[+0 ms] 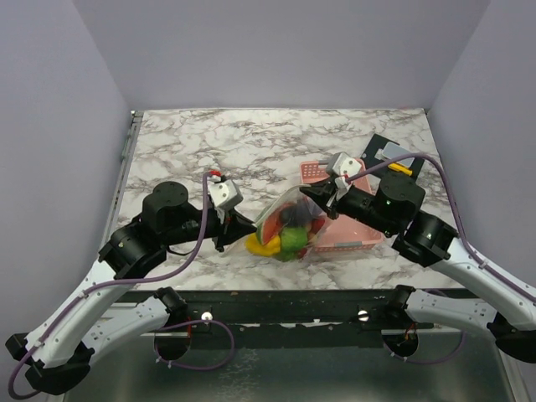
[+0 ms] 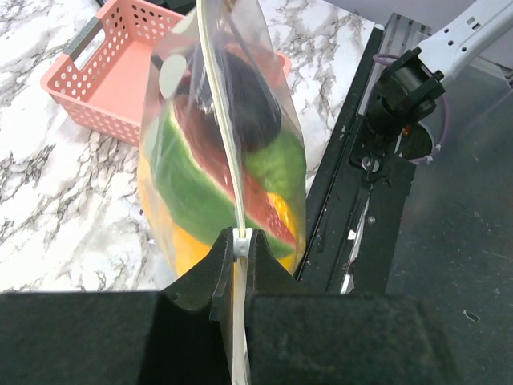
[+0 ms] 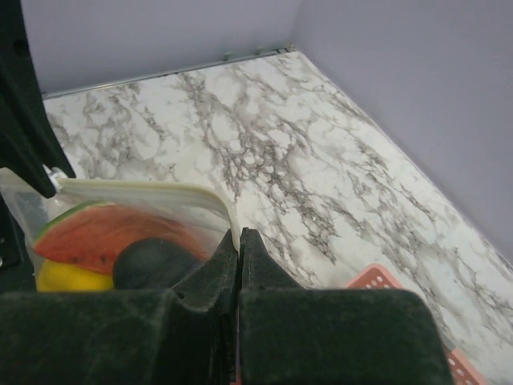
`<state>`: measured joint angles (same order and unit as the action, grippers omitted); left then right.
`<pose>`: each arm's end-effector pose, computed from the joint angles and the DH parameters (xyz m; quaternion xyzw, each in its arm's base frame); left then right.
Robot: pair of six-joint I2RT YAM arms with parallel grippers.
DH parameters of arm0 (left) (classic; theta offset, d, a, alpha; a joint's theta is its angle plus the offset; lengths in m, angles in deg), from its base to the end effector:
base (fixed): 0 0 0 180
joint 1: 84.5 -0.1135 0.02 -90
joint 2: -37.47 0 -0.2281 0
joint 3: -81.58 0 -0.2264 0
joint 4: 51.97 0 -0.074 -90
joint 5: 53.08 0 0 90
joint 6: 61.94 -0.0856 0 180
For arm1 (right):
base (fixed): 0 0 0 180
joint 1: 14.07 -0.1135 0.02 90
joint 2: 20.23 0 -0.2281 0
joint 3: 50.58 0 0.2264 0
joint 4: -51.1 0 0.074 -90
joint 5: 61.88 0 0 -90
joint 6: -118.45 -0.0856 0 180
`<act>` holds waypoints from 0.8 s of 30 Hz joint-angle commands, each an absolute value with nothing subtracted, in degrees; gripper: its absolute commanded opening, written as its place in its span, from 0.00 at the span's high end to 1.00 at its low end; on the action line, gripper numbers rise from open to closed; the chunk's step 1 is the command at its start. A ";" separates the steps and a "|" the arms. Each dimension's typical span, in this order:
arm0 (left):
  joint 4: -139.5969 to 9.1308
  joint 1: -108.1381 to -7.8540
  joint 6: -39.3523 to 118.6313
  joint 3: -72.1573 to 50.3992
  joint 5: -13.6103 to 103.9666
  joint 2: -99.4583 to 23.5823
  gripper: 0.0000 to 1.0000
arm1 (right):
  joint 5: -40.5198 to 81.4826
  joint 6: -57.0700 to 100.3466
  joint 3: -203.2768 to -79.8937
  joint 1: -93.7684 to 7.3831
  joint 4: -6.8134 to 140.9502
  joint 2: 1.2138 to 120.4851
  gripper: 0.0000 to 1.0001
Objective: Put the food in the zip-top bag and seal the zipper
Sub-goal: Zip the zipper food storage bag at the center of the board.
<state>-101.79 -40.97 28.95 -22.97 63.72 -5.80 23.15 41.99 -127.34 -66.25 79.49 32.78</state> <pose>0.1103 -0.1581 0.3448 0.4129 0.6817 -0.3902 0.4609 0.1467 0.2010 0.3740 -0.4232 0.6010 0.2541 0.6286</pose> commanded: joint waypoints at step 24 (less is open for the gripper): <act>-111.78 -40.81 31.68 -24.25 57.49 0.09 1.00 | 52.98 42.22 -120.66 -65.66 61.90 24.89 0.99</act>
<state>-107.13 -40.97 30.76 -23.61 58.76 -1.27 45.27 41.86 -120.69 -66.25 68.76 27.19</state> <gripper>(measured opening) 0.040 0.009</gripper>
